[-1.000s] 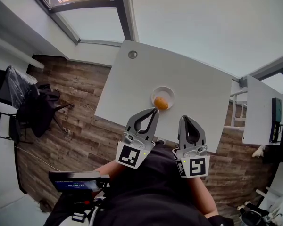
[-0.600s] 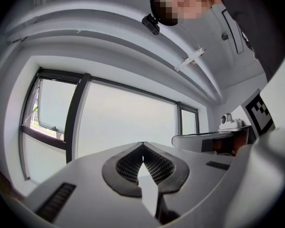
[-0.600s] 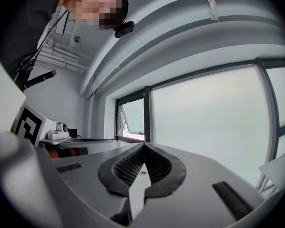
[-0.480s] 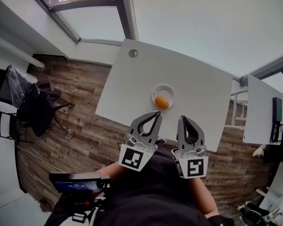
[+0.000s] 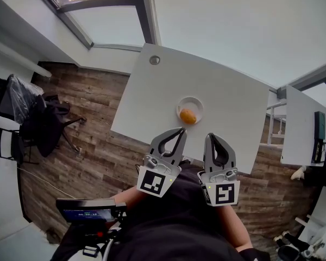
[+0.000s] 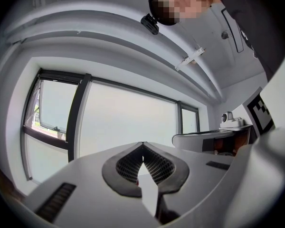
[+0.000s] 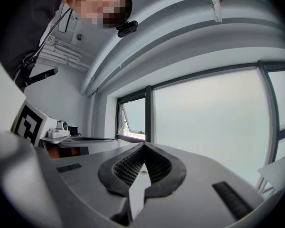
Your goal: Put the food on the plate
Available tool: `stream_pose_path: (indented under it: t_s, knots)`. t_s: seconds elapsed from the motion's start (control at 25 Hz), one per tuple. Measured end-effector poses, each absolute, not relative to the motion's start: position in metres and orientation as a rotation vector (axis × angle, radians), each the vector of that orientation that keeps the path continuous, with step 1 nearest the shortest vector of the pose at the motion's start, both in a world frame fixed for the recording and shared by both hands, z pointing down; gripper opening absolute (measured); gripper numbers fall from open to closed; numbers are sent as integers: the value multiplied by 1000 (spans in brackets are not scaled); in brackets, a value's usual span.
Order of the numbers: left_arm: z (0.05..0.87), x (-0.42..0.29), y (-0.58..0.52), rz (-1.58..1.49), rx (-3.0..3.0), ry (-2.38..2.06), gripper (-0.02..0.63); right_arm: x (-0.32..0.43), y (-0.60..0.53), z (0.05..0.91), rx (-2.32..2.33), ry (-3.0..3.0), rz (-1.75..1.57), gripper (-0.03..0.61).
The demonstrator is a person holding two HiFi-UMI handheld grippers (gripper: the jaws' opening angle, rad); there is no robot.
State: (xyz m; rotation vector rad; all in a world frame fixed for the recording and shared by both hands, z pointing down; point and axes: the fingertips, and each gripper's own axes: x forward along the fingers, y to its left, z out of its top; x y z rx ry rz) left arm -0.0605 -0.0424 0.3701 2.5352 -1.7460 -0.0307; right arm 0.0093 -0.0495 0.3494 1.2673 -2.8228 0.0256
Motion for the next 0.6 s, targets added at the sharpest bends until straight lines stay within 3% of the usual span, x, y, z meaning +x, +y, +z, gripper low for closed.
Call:
stream_pose_path:
  t_s: [0.6]
  knots:
    - [375,-78,-38,-34,2502,-1722,6,-18,-42,347,1218,-2838,-40,-3]
